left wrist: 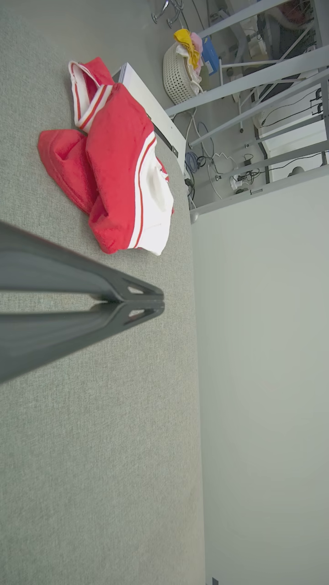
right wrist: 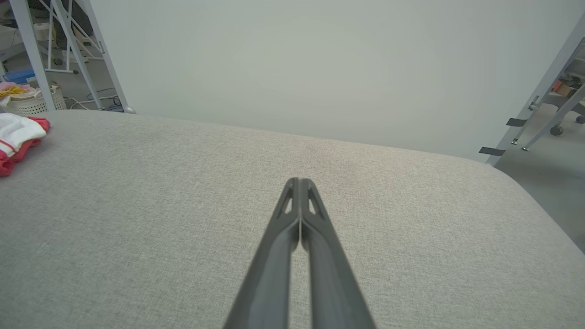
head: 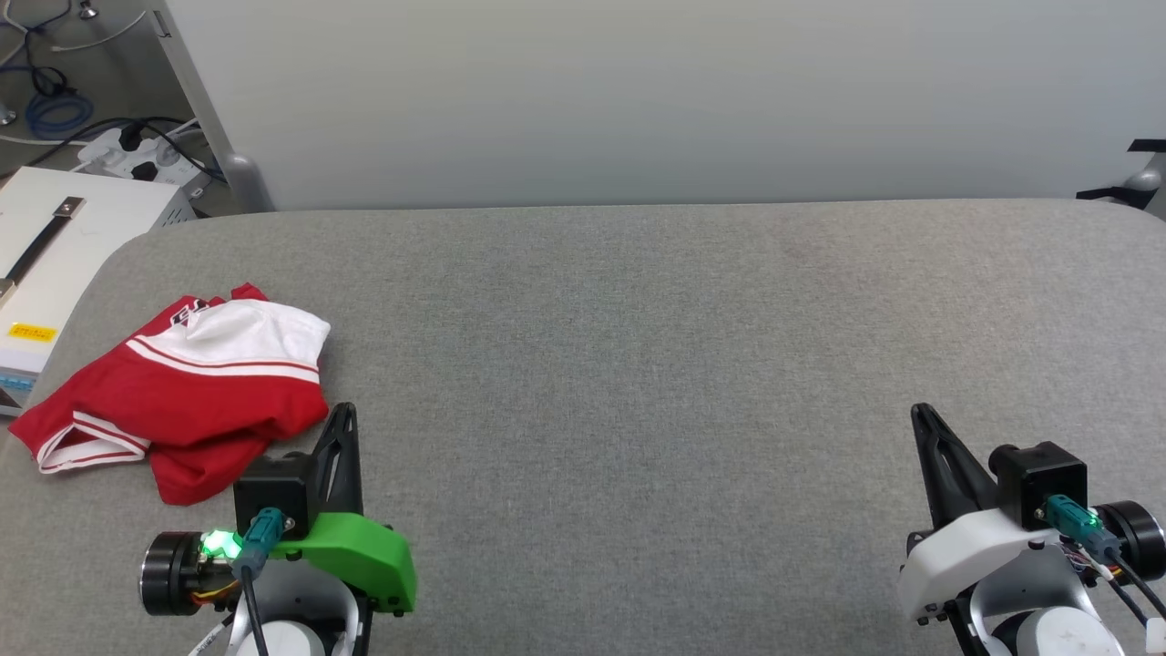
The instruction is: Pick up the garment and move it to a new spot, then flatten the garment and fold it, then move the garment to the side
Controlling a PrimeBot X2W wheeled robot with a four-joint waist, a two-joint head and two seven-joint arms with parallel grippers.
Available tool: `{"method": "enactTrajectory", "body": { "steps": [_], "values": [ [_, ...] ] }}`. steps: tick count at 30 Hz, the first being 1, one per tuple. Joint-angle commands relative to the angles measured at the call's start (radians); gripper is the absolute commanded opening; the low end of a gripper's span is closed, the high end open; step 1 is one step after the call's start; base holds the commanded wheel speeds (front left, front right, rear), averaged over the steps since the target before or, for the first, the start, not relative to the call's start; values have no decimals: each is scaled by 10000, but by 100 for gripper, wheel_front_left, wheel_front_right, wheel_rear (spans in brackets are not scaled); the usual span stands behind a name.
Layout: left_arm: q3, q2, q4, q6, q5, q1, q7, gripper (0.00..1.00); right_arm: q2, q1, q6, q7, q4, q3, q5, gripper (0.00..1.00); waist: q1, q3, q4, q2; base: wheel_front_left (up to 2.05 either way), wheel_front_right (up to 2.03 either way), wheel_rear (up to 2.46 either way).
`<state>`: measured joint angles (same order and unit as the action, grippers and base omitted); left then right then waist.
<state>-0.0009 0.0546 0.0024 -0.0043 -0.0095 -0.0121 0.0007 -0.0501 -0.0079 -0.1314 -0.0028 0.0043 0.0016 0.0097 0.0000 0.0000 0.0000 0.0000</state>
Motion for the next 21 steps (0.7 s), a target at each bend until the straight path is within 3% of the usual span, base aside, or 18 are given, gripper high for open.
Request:
{"method": "enactTrajectory", "body": {
  "steps": [1, 21],
  "values": [
    [9, -43, -24, 43, 95, 121, -7, 0, -1, 79, 7, 28, -43, -16, -97, 0, 0, 0, 0, 0, 0, 0, 0],
    [9, -43, -24, 43, 95, 121, -7, 0, -1, 79, 7, 28, -43, -16, -97, 0, 0, 0, 0, 0, 0, 0, 0]
  ]
}}
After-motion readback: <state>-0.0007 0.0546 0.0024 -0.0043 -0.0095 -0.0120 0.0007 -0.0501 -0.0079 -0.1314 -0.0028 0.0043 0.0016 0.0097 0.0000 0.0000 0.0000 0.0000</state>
